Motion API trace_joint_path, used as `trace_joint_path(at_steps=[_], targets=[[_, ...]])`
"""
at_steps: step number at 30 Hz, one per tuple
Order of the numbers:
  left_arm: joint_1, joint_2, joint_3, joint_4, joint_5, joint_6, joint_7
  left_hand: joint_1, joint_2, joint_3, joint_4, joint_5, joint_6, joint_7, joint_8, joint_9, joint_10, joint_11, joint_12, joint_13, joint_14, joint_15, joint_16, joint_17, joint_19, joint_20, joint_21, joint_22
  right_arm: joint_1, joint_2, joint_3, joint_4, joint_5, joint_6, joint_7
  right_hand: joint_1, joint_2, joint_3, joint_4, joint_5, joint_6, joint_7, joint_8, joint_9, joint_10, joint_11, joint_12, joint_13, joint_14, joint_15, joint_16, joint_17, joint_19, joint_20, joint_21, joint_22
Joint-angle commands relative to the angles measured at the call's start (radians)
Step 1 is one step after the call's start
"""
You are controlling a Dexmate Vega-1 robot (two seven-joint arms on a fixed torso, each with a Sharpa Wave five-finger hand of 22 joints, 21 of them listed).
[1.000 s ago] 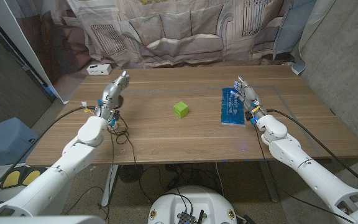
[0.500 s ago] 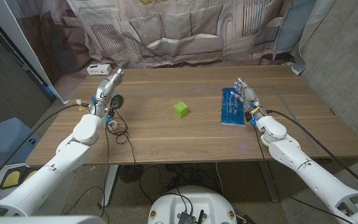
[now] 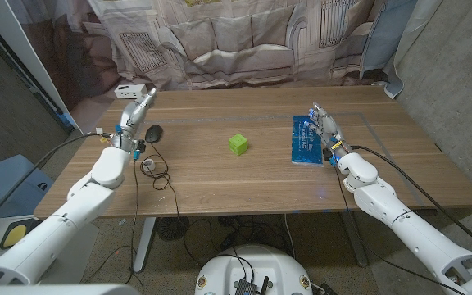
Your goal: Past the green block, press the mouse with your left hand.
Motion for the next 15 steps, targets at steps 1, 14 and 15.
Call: trace_joint_path(at_steps=[1, 14, 15], targets=[[-0.014, 0.016, -0.001, 0.023, 0.084, 0.016, 0.072, 0.008, 0.0, 0.002, -0.008, 0.005, 0.014, -0.002, 0.001, 0.002, 0.008, -0.001, 0.006, 0.001, 0.013, -0.002, -0.001, 0.003, 0.01, -0.002, -0.005, 0.003, 0.011, 0.012, -0.008, 0.01, -0.003, 0.002, 0.001, 0.001, 0.008, 0.003, -0.007, 0.003, 0.008, 0.003, 0.004, 0.002, 0.01, 0.002, 0.004, 0.002, 0.009, 0.0, 0.006, 0.002, 0.011, 0.003, -0.005, 0.006], [0.009, 0.067, 0.006, -0.051, 0.273, 0.163, 0.226, 0.009, -0.002, 0.001, -0.011, 0.005, 0.02, -0.005, 0.0, 0.002, 0.013, -0.002, 0.006, -0.004, 0.019, -0.005, -0.002, 0.003, 0.015, 0.002, -0.01, 0.003, 0.026, 0.021, -0.015, 0.021, -0.011, 0.0, -0.001, 0.001, 0.009, 0.003, -0.008, 0.003, 0.01, 0.002, 0.003, 0.002, 0.011, 0.001, 0.003, 0.002, 0.01, 0.0, 0.006, 0.001, 0.013, 0.003, -0.009, 0.006], [0.009, 0.068, 0.007, -0.053, 0.274, 0.166, 0.228, 0.009, -0.002, 0.001, -0.011, 0.005, 0.02, -0.005, 0.0, 0.002, 0.013, -0.002, 0.006, -0.004, 0.019, -0.005, -0.002, 0.003, 0.015, 0.003, -0.01, 0.003, 0.026, 0.021, -0.015, 0.021, -0.011, 0.001, -0.001, 0.001, 0.009, 0.003, -0.008, 0.003, 0.011, 0.002, 0.003, 0.002, 0.011, 0.001, 0.003, 0.002, 0.01, 0.0, 0.006, 0.001, 0.013, 0.003, -0.009, 0.006]])
